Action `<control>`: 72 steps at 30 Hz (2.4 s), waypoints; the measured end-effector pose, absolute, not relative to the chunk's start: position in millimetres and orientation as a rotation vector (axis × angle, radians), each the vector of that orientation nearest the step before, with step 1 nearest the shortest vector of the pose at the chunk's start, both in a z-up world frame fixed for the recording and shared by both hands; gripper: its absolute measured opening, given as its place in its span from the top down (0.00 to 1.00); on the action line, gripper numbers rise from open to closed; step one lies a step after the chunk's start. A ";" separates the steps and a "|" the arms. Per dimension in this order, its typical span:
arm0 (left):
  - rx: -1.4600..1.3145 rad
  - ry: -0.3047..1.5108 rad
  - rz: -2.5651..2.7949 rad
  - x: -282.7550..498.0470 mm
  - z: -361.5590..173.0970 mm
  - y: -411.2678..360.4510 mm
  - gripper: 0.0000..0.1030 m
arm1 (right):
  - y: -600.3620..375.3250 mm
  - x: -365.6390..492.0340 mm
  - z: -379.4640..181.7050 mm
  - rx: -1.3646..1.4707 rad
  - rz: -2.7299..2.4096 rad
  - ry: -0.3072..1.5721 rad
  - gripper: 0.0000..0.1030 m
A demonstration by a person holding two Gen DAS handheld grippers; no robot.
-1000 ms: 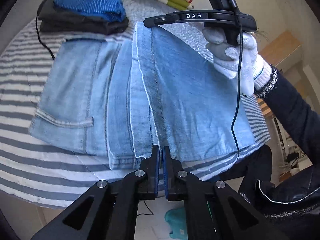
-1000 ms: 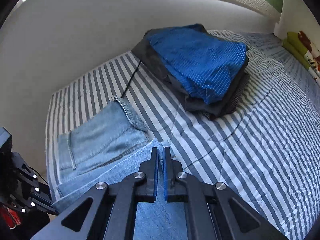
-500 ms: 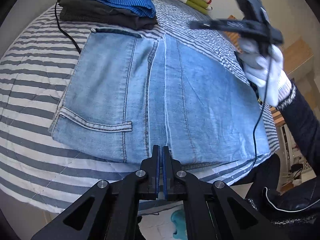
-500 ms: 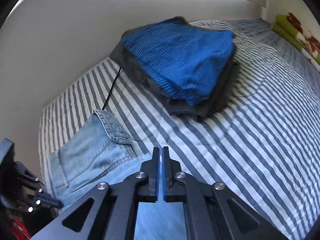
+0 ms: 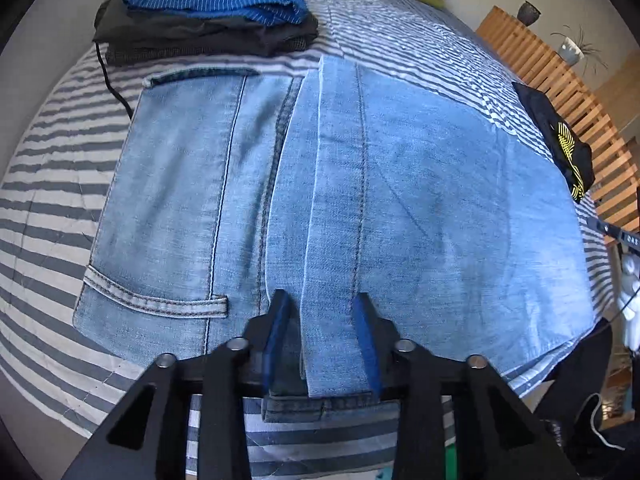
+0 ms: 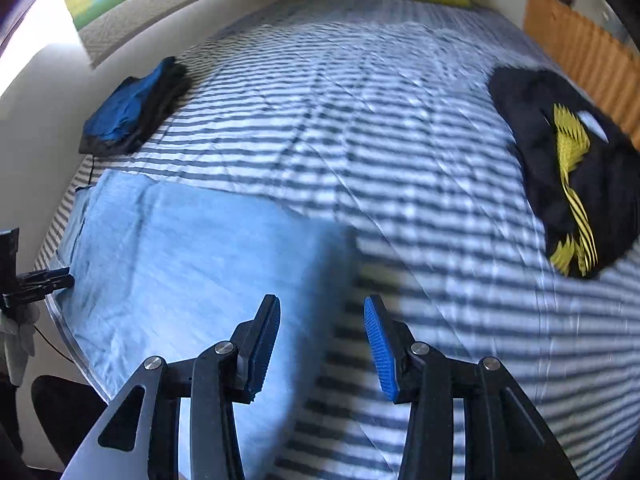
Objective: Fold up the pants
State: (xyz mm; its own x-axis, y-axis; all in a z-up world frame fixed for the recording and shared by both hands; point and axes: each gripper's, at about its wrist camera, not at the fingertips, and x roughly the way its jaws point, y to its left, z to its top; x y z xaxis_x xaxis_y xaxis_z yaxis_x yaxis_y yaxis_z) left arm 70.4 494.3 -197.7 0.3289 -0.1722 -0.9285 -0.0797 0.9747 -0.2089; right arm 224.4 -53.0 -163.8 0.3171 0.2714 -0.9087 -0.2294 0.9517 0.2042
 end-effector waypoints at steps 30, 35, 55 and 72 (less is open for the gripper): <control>-0.319 1.206 0.074 54.3 -194.8 494.8 0.66 | -16.6 97.1 -172.4 -0.117 0.457 1.177 0.60; -0.229 1.148 0.146 44.3 -176.4 489.4 0.66 | -21.1 92.5 -168.6 -0.070 0.447 1.178 0.60; -0.225 1.196 0.227 42.6 -179.3 478.6 0.39 | -22.0 90.1 -171.3 -0.020 0.461 1.178 0.60; -0.544 1.097 0.168 -2.2 -168.6 480.4 0.58 | 177.9 236.1 -76.4 -0.118 0.858 1.003 0.60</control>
State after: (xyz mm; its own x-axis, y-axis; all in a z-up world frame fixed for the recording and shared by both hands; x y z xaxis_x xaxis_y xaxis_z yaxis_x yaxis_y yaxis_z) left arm -2.2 480.4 -168.6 0.4590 -0.1343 -0.8783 -0.3905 0.8574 -0.3352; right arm 236.1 177.9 -76.4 0.2491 0.5771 -0.7778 -0.6790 0.6767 0.2846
